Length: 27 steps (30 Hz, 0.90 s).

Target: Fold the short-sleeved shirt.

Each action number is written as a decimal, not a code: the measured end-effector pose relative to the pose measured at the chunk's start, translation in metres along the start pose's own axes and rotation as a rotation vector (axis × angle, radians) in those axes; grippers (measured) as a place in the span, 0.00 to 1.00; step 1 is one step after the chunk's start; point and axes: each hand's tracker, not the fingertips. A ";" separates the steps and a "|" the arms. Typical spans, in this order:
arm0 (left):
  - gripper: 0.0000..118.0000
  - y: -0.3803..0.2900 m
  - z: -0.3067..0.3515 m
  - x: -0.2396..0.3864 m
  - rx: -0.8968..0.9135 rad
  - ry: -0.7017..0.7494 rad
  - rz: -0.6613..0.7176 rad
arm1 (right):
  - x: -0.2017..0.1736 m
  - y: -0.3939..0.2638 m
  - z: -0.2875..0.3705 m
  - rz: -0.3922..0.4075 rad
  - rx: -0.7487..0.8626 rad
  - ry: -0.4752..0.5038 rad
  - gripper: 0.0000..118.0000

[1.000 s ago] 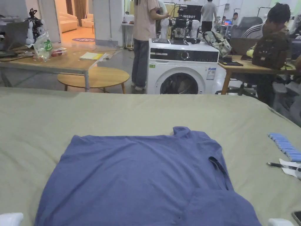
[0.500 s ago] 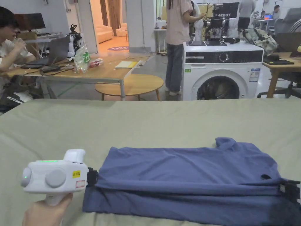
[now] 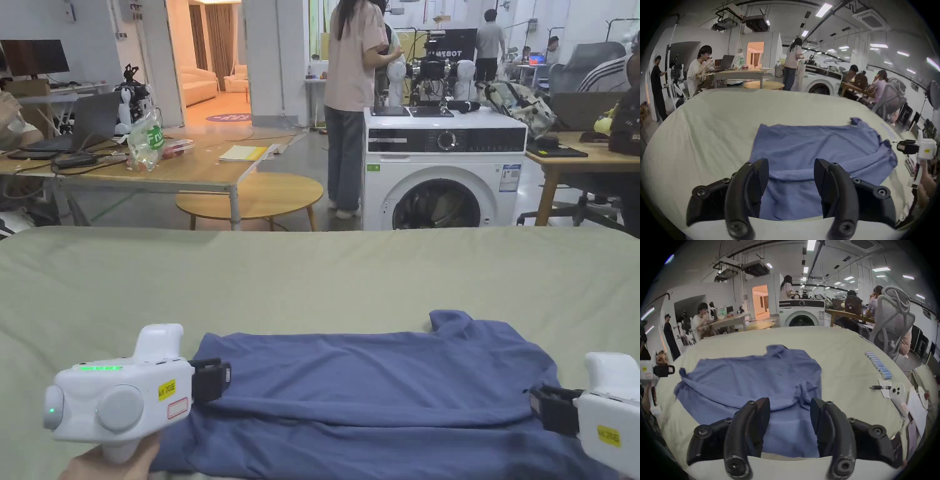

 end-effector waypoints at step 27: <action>0.00 -0.059 -0.046 -0.065 -0.307 0.076 0.173 | 0.035 -0.044 0.043 -0.053 -0.084 -0.078 0.04</action>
